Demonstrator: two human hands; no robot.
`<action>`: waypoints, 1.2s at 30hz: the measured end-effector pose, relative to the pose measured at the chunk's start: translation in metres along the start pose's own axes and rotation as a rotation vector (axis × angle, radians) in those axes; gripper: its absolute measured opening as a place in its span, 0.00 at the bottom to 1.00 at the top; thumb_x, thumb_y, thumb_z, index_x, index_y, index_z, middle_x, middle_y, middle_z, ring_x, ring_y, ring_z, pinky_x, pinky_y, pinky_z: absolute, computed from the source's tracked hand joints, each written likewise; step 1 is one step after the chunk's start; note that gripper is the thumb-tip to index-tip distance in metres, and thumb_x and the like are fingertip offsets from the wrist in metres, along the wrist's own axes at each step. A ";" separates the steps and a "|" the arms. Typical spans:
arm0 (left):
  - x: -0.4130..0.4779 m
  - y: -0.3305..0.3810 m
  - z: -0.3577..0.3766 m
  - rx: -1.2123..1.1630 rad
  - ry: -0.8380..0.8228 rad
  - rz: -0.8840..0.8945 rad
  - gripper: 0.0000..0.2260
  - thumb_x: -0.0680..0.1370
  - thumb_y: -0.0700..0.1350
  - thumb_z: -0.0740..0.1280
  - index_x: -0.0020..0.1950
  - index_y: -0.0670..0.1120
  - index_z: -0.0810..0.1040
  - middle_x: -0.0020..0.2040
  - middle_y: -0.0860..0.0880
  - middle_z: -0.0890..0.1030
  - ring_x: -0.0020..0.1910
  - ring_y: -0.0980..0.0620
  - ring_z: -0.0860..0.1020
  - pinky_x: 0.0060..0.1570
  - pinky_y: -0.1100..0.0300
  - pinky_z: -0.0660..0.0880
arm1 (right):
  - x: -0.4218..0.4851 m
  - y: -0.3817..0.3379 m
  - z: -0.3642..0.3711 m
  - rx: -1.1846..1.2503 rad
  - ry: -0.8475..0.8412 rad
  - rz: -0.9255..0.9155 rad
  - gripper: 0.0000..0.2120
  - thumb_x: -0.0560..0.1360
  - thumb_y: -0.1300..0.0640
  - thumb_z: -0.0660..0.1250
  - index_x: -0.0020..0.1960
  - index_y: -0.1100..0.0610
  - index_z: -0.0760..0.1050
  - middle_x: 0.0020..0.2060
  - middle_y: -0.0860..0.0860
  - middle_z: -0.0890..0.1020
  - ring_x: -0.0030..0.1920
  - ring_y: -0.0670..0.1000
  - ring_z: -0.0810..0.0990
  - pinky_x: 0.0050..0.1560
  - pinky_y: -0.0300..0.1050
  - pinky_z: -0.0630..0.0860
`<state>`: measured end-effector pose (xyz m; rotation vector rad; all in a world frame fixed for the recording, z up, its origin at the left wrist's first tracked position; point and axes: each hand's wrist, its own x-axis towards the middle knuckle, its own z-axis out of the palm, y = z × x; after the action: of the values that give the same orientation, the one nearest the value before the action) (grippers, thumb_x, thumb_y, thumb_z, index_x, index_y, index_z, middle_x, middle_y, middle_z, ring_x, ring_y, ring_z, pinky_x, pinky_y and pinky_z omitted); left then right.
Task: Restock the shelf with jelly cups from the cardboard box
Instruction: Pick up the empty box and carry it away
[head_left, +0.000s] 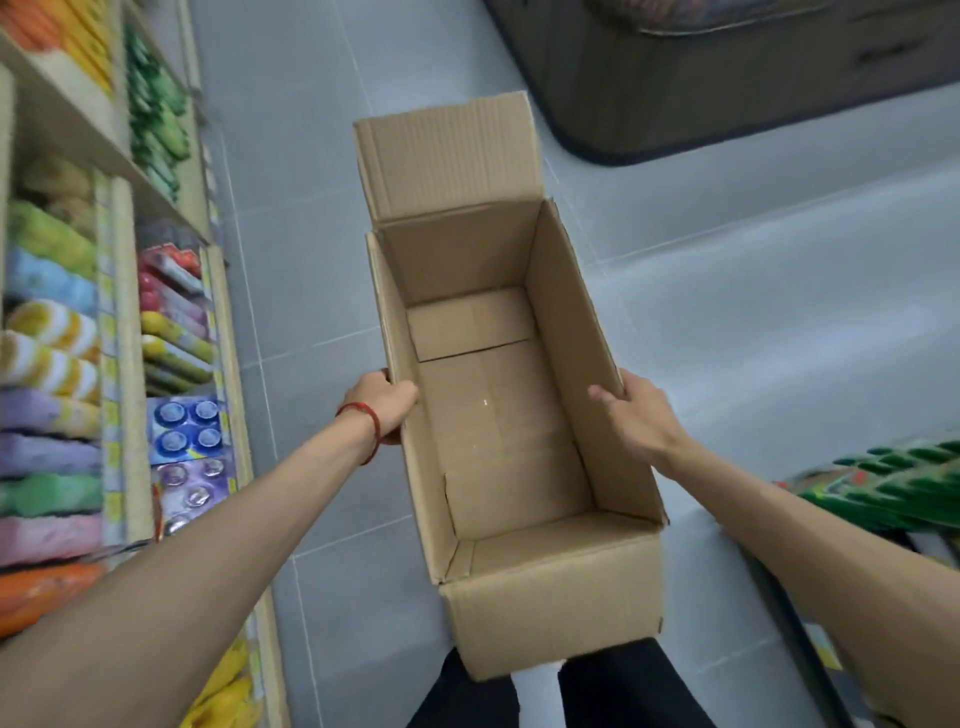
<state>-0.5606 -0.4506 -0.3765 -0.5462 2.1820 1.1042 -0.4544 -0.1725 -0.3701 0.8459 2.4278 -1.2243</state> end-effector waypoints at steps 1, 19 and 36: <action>0.002 0.015 -0.004 -0.016 -0.009 -0.013 0.04 0.72 0.42 0.67 0.46 0.44 0.78 0.47 0.40 0.83 0.46 0.41 0.83 0.45 0.45 0.83 | 0.007 -0.010 -0.010 0.002 -0.001 -0.012 0.09 0.84 0.53 0.62 0.59 0.56 0.78 0.41 0.51 0.81 0.43 0.54 0.78 0.47 0.47 0.72; 0.125 0.305 0.020 0.049 0.068 0.044 0.31 0.70 0.59 0.66 0.72 0.52 0.69 0.65 0.48 0.78 0.63 0.44 0.76 0.62 0.48 0.74 | 0.279 -0.156 -0.196 -0.071 0.058 -0.118 0.09 0.83 0.52 0.61 0.52 0.56 0.77 0.47 0.57 0.82 0.53 0.63 0.78 0.50 0.50 0.71; 0.428 0.606 -0.048 0.092 0.106 0.084 0.16 0.78 0.50 0.63 0.64 0.44 0.73 0.59 0.43 0.77 0.55 0.41 0.78 0.38 0.49 0.81 | 0.626 -0.367 -0.255 0.010 0.042 -0.053 0.08 0.83 0.51 0.63 0.51 0.54 0.78 0.44 0.55 0.83 0.51 0.60 0.79 0.49 0.49 0.72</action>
<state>-1.2506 -0.1830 -0.3093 -0.4863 2.3542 1.0331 -1.1724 0.0934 -0.2974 0.8226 2.4941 -1.2504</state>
